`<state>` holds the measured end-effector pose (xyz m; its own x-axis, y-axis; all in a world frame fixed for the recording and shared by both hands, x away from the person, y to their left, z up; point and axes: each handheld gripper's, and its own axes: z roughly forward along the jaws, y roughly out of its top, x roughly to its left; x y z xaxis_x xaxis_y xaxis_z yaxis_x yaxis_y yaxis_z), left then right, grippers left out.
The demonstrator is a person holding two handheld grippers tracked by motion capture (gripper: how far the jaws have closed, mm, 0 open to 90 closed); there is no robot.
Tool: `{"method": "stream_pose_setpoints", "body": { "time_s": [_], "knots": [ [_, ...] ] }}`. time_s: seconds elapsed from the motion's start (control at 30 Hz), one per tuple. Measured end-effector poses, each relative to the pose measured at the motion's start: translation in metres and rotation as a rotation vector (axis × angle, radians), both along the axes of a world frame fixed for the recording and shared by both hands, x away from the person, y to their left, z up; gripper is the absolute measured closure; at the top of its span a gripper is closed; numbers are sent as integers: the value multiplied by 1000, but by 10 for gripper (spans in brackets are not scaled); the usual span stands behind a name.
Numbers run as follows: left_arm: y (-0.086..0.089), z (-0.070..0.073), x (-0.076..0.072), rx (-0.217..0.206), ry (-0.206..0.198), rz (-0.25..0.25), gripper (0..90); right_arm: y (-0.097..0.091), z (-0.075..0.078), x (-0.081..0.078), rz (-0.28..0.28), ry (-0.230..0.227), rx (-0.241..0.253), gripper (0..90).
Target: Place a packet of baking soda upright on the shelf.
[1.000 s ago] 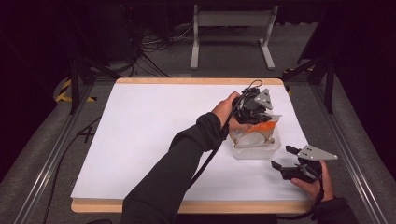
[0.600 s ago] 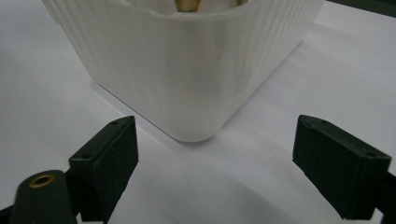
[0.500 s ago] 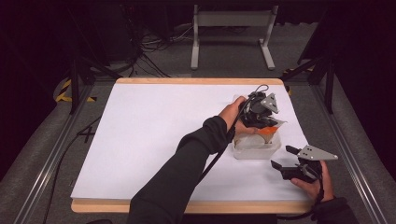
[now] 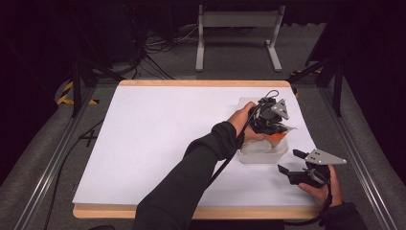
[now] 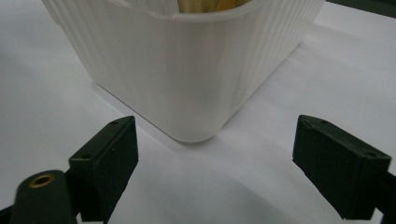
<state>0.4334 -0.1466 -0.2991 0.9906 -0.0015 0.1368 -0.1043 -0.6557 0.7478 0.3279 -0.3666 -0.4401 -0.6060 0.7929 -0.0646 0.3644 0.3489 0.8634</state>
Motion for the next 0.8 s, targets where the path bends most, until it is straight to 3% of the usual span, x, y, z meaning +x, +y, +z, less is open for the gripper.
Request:
{"method": "stream_pose_setpoints", "body": {
  "time_s": [0.2,0.37,0.57,0.8],
  "knots": [
    [1,-4,-2,-13,7,2,887,0,0,0,0,2,-2,152],
    [0,-4,-3,0,0,9,878,1,0,0,-1,2,-3,152],
    [3,2,-4,19,-23,8,835,0,0,0,1,2,-1,152],
    [18,13,-4,-3,-32,43,778,1,0,0,1,1,-4,152]
  ]
}}
